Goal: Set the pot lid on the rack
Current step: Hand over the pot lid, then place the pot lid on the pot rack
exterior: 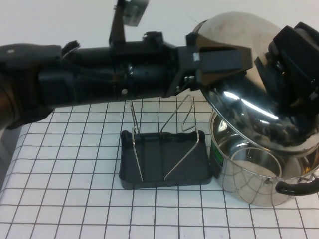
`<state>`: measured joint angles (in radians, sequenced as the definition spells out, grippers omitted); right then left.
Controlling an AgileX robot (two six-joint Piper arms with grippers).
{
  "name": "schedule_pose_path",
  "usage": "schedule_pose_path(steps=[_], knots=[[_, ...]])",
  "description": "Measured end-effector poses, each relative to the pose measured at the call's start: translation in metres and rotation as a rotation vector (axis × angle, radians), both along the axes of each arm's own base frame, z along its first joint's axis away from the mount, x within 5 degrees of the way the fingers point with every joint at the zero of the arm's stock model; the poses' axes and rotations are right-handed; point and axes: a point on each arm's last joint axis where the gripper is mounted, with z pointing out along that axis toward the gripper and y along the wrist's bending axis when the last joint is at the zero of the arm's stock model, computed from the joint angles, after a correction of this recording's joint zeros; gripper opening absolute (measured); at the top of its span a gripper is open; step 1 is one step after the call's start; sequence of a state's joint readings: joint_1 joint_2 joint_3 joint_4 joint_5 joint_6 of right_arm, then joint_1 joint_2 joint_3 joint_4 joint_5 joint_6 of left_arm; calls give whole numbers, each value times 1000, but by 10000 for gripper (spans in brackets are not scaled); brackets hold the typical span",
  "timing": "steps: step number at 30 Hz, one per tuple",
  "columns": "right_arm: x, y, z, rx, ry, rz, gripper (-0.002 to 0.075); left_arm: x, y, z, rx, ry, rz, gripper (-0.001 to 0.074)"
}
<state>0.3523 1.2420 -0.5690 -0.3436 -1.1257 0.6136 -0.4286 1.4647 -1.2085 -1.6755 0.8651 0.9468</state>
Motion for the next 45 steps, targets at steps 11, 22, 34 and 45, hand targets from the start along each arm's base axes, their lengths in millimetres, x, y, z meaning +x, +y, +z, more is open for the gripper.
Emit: schedule_pose_path(steps=[11,22,34,45], knots=[[-2,3,-1,-45,-27,36,342,3,-28,18,-16,-42,33,349],[-2,3,-2,-64,-26,38,451,1,-30,23,-40,-31,32,167],[-7,7,0,-162,-130,23,634,3,-33,19,25,-159,55,148],[-27,0,24,-200,-292,-35,635,4,-18,23,213,-283,208,148]])
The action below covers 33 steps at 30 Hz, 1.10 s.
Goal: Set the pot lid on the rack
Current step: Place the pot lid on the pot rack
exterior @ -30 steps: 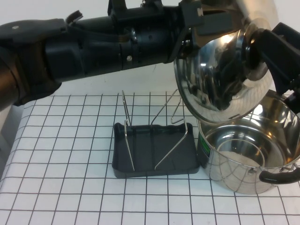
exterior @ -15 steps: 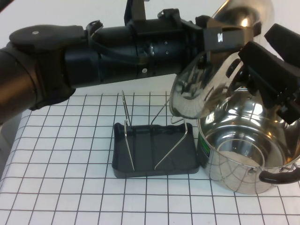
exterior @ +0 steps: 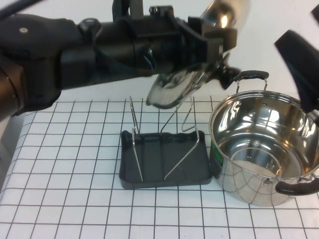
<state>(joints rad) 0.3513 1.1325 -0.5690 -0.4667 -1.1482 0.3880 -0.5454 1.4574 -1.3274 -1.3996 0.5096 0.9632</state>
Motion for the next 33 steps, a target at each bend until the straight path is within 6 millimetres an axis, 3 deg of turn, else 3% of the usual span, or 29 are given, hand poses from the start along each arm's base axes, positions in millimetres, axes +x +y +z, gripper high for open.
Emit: schedule_pose_path(steps=[8,15,19,24,28,33], knots=[[-24,-14,21,-108,-88,-150,635,-3,-13,-36,158,-57,175,148],[-34,-27,21,-265,-28,-305,635,-39,-63,-55,260,-270,323,148],[-35,-30,18,-300,15,-334,635,-52,-76,-71,355,-279,503,148],[-35,-31,16,-316,38,-346,635,-49,-83,-91,346,-178,577,148],[-34,-32,14,-334,65,-356,635,-46,-82,-89,294,-164,595,148],[-32,-33,10,-357,104,-368,635,-28,-71,-91,214,-60,616,148]])
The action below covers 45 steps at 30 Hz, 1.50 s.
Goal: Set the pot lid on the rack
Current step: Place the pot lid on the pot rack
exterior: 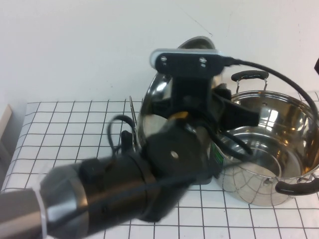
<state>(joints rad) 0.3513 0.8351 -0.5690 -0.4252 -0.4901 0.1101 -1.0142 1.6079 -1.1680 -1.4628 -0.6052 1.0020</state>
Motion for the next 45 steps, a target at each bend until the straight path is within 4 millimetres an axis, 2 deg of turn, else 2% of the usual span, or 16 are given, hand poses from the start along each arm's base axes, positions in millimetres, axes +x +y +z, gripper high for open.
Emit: schedule_pose_path(steps=[8,23,30,31,45], knots=[[1,-1,-3,-23,23,-16,635,20,12,1,-92,30,4,148],[2,-1,-5,-61,25,-31,635,19,7,7,-217,20,-52,148],[2,-2,-6,-72,43,-39,635,19,13,-8,-216,52,-14,148],[4,-3,-11,-129,63,-64,635,31,10,-47,-119,149,-48,480],[4,-4,-12,-135,73,-68,635,23,25,-24,-71,130,-21,480]])
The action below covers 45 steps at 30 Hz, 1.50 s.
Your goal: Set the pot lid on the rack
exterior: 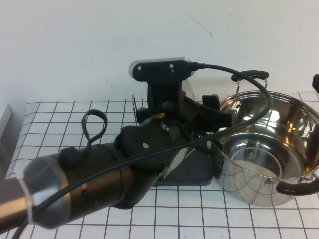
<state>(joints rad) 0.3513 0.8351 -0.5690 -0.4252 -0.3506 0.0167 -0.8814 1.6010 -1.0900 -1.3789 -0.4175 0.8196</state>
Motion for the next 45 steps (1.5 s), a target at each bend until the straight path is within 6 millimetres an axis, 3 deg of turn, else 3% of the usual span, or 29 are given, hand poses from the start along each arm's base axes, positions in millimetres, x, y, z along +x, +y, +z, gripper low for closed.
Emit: schedule_pose_path(steps=[17,23,28,32,37,40,45], knots=[[0,-1,-2,8,23,-6,635,-21,31,53,69,-126,5,456],[0,-1,-1,37,36,-4,635,-30,45,69,90,-149,12,285],[-9,-4,6,100,20,2,623,-43,67,86,313,-250,88,58],[-25,-11,17,183,1,4,472,-68,90,104,503,-295,219,11],[-45,-23,19,343,107,-35,106,-112,121,101,582,-278,269,2],[-53,-29,17,387,144,-62,28,-139,135,91,520,-300,170,0],[-73,-36,8,432,109,-37,4,-171,172,77,336,-338,-11,-1]])
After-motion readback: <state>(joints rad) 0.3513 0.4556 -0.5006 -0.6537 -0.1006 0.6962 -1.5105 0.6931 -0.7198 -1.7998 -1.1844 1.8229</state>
